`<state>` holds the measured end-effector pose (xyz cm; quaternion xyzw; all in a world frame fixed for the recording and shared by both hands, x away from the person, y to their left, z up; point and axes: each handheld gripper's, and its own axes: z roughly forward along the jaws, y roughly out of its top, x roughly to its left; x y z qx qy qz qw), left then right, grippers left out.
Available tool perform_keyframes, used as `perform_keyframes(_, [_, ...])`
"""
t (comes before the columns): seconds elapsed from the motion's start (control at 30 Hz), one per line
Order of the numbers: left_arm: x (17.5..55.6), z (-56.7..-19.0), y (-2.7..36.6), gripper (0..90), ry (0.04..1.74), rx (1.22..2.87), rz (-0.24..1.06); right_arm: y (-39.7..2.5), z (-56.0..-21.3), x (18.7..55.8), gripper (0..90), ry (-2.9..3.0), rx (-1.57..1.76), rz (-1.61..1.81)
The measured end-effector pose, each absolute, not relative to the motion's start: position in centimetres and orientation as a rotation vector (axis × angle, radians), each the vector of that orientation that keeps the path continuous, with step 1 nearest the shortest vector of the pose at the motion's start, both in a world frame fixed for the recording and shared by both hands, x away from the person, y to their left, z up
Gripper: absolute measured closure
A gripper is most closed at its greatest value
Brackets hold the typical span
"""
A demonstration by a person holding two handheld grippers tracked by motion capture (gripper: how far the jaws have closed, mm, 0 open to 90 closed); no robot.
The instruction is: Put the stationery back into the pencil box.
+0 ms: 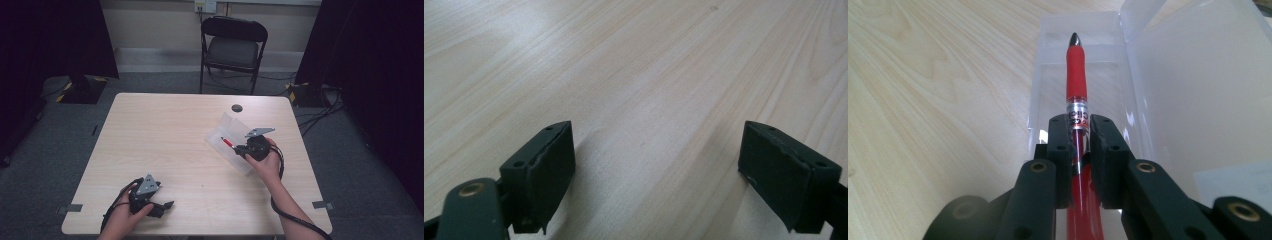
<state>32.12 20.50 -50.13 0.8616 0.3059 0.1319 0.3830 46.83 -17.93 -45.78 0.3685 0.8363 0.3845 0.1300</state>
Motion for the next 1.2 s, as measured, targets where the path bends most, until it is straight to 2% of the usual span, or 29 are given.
perform_keyframes(1.2, [32.1, -50.1, 20.5, 14.9, 0.78, 2.197, 0.335, -17.5, -48.1, 47.7, 79.8, 2.42, 1.123, 1.093])
